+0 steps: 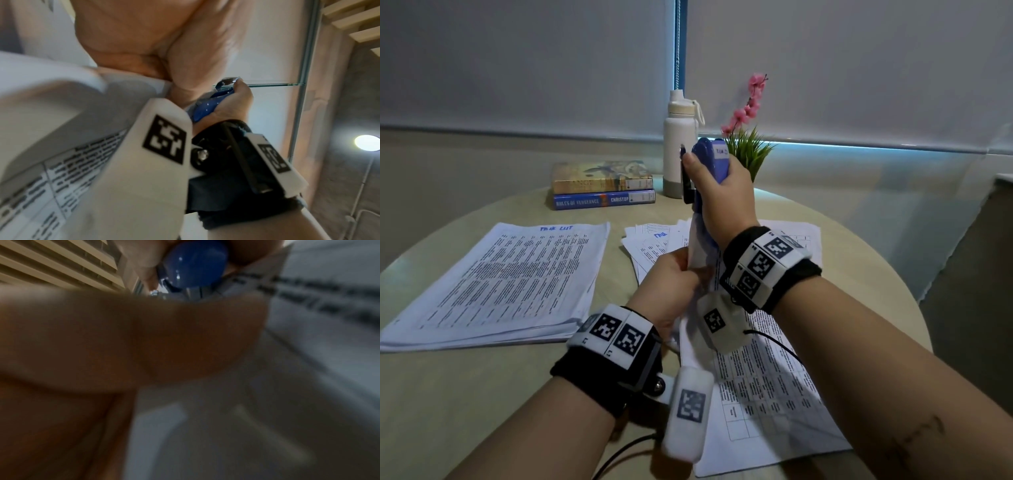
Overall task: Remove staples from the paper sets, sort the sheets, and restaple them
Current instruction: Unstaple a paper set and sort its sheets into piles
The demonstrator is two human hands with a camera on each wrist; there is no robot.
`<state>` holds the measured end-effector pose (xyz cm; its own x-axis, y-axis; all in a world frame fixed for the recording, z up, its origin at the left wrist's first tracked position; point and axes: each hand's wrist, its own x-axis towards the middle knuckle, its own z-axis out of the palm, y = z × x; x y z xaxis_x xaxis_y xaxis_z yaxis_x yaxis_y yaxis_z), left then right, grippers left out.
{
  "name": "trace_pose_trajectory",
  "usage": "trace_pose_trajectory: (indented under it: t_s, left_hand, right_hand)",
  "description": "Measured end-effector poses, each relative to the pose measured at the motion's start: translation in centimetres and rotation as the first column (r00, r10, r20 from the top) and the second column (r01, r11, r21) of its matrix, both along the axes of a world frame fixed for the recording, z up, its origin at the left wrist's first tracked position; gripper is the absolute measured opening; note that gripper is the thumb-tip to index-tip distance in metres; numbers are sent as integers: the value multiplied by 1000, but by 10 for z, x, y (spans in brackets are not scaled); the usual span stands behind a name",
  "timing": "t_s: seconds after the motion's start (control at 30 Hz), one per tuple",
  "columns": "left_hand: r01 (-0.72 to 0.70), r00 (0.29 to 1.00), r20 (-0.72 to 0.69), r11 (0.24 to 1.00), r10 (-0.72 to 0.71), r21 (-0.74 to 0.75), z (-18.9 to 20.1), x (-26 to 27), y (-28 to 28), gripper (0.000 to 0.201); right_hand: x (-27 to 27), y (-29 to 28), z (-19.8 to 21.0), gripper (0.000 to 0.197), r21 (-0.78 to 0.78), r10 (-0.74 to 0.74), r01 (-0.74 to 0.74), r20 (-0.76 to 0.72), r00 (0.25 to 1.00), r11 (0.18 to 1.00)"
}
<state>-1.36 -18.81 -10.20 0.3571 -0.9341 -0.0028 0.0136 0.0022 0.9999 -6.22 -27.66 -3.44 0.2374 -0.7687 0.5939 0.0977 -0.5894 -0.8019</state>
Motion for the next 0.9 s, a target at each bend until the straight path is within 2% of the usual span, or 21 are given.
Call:
trace_pose_trajectory:
  t_s: [0.2, 0.27, 0.3, 0.37, 0.43, 0.5, 0.57, 0.6, 0.63, 0.67, 0.73, 0.83, 0.9]
  left_hand:
    - [8, 1000, 8, 1000, -9, 17, -2, 0, -1, 20]
    - [-6, 1000, 11, 1000, 6, 24, -1, -2, 0, 20]
    - [-17, 1000, -2, 999, 17, 27, 0, -3, 1, 20]
    - [-27, 999, -43, 999, 28, 40, -2, -4, 2, 21]
    - [-32, 997, -62, 998, 35, 57, -4, -3, 0, 23]
    - [-46, 997, -50, 996, 51, 82, -5, -1, -2, 25]
    - [-63, 997, -38, 993, 67, 101, -6, 4, -4, 26]
    - [-74, 997, -25, 991, 77, 109, -6, 7, -4, 27]
    - [-83, 996, -8, 990, 84, 115, -6, 9, -4, 27]
    - [-92, 996, 11, 989, 91, 119, -7, 12, -4, 27]
    - [-110, 993, 47, 987, 105, 121, -7, 18, -3, 27]
    - [-111, 993, 49, 986, 105, 122, -9, 20, -3, 29]
    - [-100, 995, 38, 987, 96, 122, -10, 20, -3, 30]
  right_hand:
    - [4, -2, -4, 28, 21, -30, 31, -64, 997, 999]
    - [-1, -6, -1, 25, 112, -14, 21, -67, 998, 994]
    - [-7, -10, 2, 25, 187, 3, -1, -13, 1000, 982]
    - [-27, -25, 8, 29, 342, 33, -96, 186, 982, 935]
    - [-59, -44, 12, 43, 441, 16, -138, 269, 963, 887]
    - [-95, -65, 12, 43, 461, -58, -26, 167, 984, 887]
    - [-129, -84, 6, 28, 402, -218, 241, -102, 971, 883]
    - [-145, -90, 3, 24, 331, -288, 377, -287, 913, 865]
    - [-160, -95, -1, 21, 246, -317, 469, -473, 822, 849]
    - [-173, -99, -5, 17, 156, -311, 508, -630, 711, 847]
    - [-190, -102, -13, 9, 31, -241, 495, -846, 475, 868]
    - [-202, -103, -22, 13, -118, -167, 457, -984, 68, 882]
    - [-205, -108, -30, 32, -176, -134, 418, -983, -128, 891]
